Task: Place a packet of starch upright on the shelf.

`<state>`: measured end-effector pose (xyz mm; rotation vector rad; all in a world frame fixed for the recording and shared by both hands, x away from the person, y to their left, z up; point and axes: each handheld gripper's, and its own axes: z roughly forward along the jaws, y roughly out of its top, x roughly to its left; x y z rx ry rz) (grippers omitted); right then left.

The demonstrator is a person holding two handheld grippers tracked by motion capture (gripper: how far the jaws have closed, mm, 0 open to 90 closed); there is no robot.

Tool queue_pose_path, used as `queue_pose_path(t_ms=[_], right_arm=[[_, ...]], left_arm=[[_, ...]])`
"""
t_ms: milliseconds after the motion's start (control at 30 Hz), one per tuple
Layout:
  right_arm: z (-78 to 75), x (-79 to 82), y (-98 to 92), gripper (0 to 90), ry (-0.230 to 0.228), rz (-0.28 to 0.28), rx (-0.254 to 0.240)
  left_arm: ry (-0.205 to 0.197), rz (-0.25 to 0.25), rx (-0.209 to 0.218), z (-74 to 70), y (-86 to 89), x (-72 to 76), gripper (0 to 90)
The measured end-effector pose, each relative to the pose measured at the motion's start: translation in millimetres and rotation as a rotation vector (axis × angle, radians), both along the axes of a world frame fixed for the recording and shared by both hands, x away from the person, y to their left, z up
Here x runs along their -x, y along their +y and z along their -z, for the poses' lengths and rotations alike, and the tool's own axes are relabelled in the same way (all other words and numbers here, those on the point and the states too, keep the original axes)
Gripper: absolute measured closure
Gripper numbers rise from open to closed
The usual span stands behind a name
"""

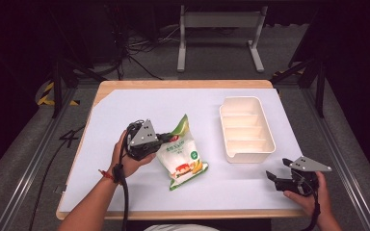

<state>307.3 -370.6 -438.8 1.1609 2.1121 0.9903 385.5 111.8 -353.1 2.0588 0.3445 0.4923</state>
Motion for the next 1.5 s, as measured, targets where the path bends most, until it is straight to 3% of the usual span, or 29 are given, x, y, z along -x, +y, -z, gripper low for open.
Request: queue_pose_path(t_ms=[300, 533, 667, 1200, 1500], right_arm=[[-0.1, 0.2, -1.2, 20.2, -0.005, 0.012, -0.012], [0.1, -0.4, -2.2, 20.2, -0.005, 0.019, -0.015], [-1.0, 0.2, -2.8, 20.3, -0.016, 0.025, -0.019], [-0.6, 0.0, -3.2, 20.4, -0.010, 0.026, -0.026], [0.2, -0.6, -3.2, 20.5, -0.006, 0.023, -0.025]], left_arm=[[-0.053, 0.031, 0.033, -17.9, -3.6, -3.1, 90.0], [-0.070, 0.043, 0.053, -26.0, -9.0, -18.9, 89.9], [-0.060, 0.046, 0.074, -26.8, -13.2, -28.3, 90.0], [-0.080, 0.092, 0.137, -46.0, -50.8, -59.5, 89.9], [-0.099, 0.139, 0.153, -60.0, -74.9, -61.4, 89.9]])
